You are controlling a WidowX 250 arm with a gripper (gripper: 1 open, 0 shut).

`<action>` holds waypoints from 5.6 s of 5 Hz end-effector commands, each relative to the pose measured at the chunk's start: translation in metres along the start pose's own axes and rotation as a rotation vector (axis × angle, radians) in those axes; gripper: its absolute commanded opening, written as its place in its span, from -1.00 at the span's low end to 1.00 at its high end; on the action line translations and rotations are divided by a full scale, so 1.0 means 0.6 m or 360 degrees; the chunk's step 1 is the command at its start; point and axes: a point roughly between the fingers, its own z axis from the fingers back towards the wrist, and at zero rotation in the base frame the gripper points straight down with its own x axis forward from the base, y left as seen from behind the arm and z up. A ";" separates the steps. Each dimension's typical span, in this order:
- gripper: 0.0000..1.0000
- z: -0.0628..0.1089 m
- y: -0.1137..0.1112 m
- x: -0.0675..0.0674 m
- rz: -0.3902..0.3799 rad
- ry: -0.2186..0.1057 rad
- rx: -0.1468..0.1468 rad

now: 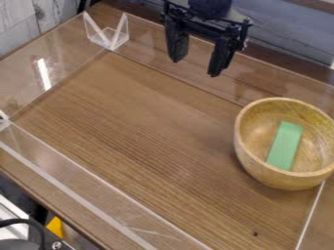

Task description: Remove the green block from inside the brown bowl and put it on the table

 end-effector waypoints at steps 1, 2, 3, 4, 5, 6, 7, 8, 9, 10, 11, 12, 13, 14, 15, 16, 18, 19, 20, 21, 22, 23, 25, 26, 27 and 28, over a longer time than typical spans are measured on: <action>1.00 0.001 -0.017 -0.005 -0.0023 0.0011 -0.0006; 1.00 0.001 -0.041 -0.012 -0.0064 0.0027 -0.0017; 1.00 -0.004 -0.093 -0.027 -0.0160 0.0063 -0.0040; 1.00 -0.020 -0.176 -0.045 -0.0328 0.0100 -0.0065; 1.00 -0.042 -0.249 -0.051 -0.0451 0.0117 -0.0064; 1.00 -0.054 -0.243 -0.038 -0.0500 0.0095 -0.0053; 1.00 -0.062 -0.234 -0.032 -0.0506 0.0080 -0.0044; 1.00 -0.069 -0.224 -0.029 -0.0501 0.0073 -0.0040; 1.00 -0.077 -0.215 -0.026 -0.0495 0.0068 -0.0039; 1.00 -0.085 -0.205 -0.021 -0.0489 0.0049 -0.0045; 1.00 -0.091 -0.195 -0.016 -0.0485 0.0037 -0.0055; 1.00 -0.095 -0.187 -0.009 -0.0478 0.0031 -0.0075; 1.00 -0.096 -0.185 -0.005 -0.0468 0.0037 -0.0102; 1.00 -0.095 -0.185 -0.002 -0.0457 0.0044 -0.0123; 1.00 -0.094 -0.186 0.002 -0.0446 0.0050 -0.0139; 1.00 -0.092 -0.186 0.004 -0.0432 0.0061 -0.0159; 1.00 -0.088 -0.189 0.005 -0.0402 0.0085 -0.0191; 1.00 -0.086 -0.192 0.003 -0.0388 0.0100 -0.0205; 1.00 -0.084 -0.194 0.003 -0.0377 0.0114 -0.0216; 1.00 -0.095 -0.192 0.006 -0.0359 0.0124 -0.0211; 1.00 -0.104 -0.191 0.007 -0.0343 0.0128 -0.0208; 1.00 -0.113 -0.190 0.009 -0.0328 0.0133 -0.0204; -1.00 -0.100 -0.184 0.008 -0.0295 0.0095 -0.0212; -1.00 -0.069 -0.175 0.002 -0.0259 0.0052 -0.0226; -1.00 0.001 -0.124 -0.001 -0.0157 -0.0027 -0.0232; -1.00 0.062 -0.041 -0.017 -0.0011 -0.0081 -0.0222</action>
